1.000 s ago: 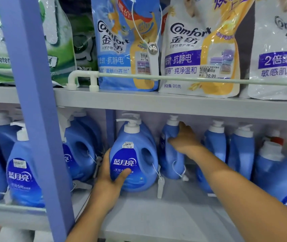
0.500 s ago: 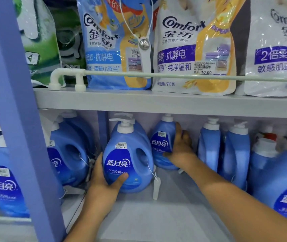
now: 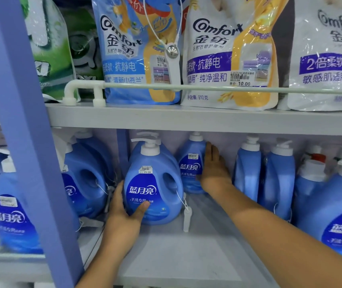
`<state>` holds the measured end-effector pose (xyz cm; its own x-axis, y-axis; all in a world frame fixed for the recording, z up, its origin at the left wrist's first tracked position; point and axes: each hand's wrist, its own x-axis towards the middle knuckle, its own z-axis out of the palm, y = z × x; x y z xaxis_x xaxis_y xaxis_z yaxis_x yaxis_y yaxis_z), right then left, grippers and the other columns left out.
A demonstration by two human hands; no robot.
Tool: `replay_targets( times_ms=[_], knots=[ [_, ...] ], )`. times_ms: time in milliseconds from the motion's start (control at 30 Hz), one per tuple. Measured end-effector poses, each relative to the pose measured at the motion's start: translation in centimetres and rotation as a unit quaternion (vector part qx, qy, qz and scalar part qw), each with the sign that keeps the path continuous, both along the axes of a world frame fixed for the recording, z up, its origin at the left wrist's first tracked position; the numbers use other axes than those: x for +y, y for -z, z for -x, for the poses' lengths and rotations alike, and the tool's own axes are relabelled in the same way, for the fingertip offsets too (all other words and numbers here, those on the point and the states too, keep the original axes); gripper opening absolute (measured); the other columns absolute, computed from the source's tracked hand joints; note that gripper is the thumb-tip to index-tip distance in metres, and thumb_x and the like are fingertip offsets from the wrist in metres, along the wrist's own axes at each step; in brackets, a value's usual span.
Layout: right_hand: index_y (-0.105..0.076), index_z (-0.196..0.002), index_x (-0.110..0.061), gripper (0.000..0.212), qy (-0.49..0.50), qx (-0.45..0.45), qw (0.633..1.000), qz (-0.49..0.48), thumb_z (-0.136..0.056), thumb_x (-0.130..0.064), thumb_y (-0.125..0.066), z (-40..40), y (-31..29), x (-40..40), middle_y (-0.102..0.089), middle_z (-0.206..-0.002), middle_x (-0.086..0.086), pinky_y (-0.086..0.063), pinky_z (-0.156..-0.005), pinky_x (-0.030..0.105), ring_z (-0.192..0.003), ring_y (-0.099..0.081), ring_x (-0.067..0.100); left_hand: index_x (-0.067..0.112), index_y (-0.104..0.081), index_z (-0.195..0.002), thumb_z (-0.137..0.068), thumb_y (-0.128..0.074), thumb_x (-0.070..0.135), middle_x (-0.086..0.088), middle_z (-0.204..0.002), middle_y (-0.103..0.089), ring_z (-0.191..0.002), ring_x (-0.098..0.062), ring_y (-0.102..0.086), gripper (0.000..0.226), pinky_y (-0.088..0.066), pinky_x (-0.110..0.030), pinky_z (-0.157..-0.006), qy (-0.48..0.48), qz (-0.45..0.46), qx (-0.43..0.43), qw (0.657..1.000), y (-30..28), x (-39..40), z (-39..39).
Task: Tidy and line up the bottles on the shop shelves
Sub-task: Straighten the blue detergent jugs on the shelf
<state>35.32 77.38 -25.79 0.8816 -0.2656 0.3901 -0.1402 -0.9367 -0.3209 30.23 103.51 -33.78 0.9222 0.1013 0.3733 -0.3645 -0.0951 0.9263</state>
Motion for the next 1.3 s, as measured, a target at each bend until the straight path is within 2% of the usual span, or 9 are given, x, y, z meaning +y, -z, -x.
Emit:
replay_targets(
  times_ms=[133, 200, 267, 333, 700, 767, 900, 1133, 1300],
  knots=[
    [-0.057, -0.135, -0.019, 0.039, -0.078, -0.221, 0.953, -0.192, -0.097, -0.027, -0.062, 2.8, 1.5, 2.6, -0.058, -0.135, 0.003, -0.051, -0.087, 0.026, -0.115, -0.060, 0.026, 0.040, -0.048, -0.140, -0.084, -0.082, 0.011, 0.016, -0.132, -0.064, -0.115, 0.001, -0.062, 0.071, -0.054, -0.037, -0.101, 0.001, 0.008, 0.002, 1.000, -0.2, 0.0, 0.2],
    [-0.065, -0.115, -0.033, 0.019, -0.137, -0.128, 0.917, -0.353, -0.099, -0.036, -0.055, 3.3, 1.7, 4.6, -0.070, -0.112, -0.011, -0.048, -0.081, 0.017, -0.105, -0.065, 0.018, 0.036, -0.047, -0.143, -0.085, -0.082, 0.011, 0.012, -0.134, -0.064, -0.118, -0.005, -0.063, 0.071, -0.054, -0.042, -0.103, 0.001, 0.008, 0.008, 1.000, -0.2, 0.0, 0.3],
    [-0.066, -0.118, -0.033, 0.026, -0.188, -0.028, 0.845, -0.500, -0.102, -0.042, -0.046, 3.2, 2.0, 6.4, -0.072, -0.117, -0.010, -0.051, -0.099, 0.029, -0.114, -0.064, 0.014, 0.035, -0.045, -0.146, -0.087, -0.081, 0.012, 0.010, -0.136, -0.063, -0.121, -0.010, -0.062, 0.073, -0.053, -0.045, -0.104, 0.004, 0.010, 0.015, 1.000, -0.3, 0.1, 0.3],
    [-0.068, -0.115, -0.029, 0.030, -0.187, -0.043, 0.805, -0.562, -0.106, -0.040, -0.042, 2.9, 2.5, 7.8, -0.073, -0.120, -0.004, -0.047, -0.108, 0.039, -0.118, -0.064, 0.015, 0.036, -0.042, -0.151, -0.089, -0.079, 0.015, 0.010, -0.140, -0.061, -0.125, -0.012, -0.060, 0.075, -0.051, -0.046, -0.107, 0.001, 0.008, 0.018, 1.000, -0.3, 0.2, 0.4],
    [-0.062, -0.103, -0.027, 0.023, -0.178, -0.031, 0.900, -0.397, -0.107, -0.031, -0.039, 3.7, 1.7, 8.5, -0.067, -0.105, -0.006, -0.051, -0.085, 0.023, -0.108, -0.063, 0.021, 0.043, -0.046, -0.144, -0.088, -0.078, 0.036, 0.015, -0.134, -0.064, -0.122, -0.010, -0.062, 0.065, -0.055, -0.039, -0.100, -0.041, 0.019, 0.010, 0.999, -0.3, 0.7, 0.2],
    [-0.064, -0.119, -0.020, 0.024, -0.120, -0.119, 0.928, -0.332, -0.100, -0.028, -0.052, 5.0, 0.7, 6.2, -0.067, -0.118, 0.003, -0.051, -0.095, 0.035, -0.113, -0.062, 0.025, 0.044, -0.047, -0.143, -0.087, -0.079, 0.036, 0.017, -0.131, -0.065, -0.120, -0.007, -0.063, 0.065, -0.055, -0.040, -0.101, -0.041, 0.022, 0.015, 0.999, -0.3, 0.8, 0.2],
    [-0.062, -0.126, -0.009, 0.035, 0.022, -0.370, 0.904, -0.213, -0.091, -0.012, -0.065, 9.0, -2.0, -0.4, -0.056, -0.127, 0.012, -0.039, -0.082, 0.015, -0.108, -0.059, 0.028, 0.047, -0.049, -0.139, -0.085, -0.082, 0.037, 0.022, -0.127, -0.067, -0.115, -0.003, -0.064, 0.064, -0.055, -0.040, -0.100, -0.042, 0.031, 0.025, 0.998, -0.2, 0.9, 0.0],
    [-0.046, -0.138, 0.006, 0.065, 0.153, -0.221, 0.963, -0.027, -0.090, -0.032, -0.069, 8.2, -4.6, -4.2, -0.048, -0.131, 0.030, -0.038, -0.102, 0.047, -0.119, -0.048, 0.047, 0.044, -0.044, -0.145, -0.083, -0.084, 0.039, 0.014, -0.132, -0.065, -0.118, -0.013, -0.065, 0.074, -0.054, -0.047, -0.102, -0.046, 0.019, 0.032, 0.998, -0.3, 0.7, 0.3],
    [-0.028, -0.150, -0.005, 0.078, 0.123, -0.100, 0.974, -0.161, -0.091, -0.029, -0.073, 7.2, -3.1, -4.7, -0.055, -0.129, 0.029, -0.050, -0.081, 0.042, -0.111, -0.060, 0.045, 0.043, -0.042, -0.147, -0.079, -0.084, 0.044, 0.013, -0.136, -0.063, -0.121, -0.014, -0.063, 0.079, -0.053, -0.048, -0.103, -0.039, 0.021, 0.038, 0.998, -0.3, 0.8, 0.6]
  ],
)
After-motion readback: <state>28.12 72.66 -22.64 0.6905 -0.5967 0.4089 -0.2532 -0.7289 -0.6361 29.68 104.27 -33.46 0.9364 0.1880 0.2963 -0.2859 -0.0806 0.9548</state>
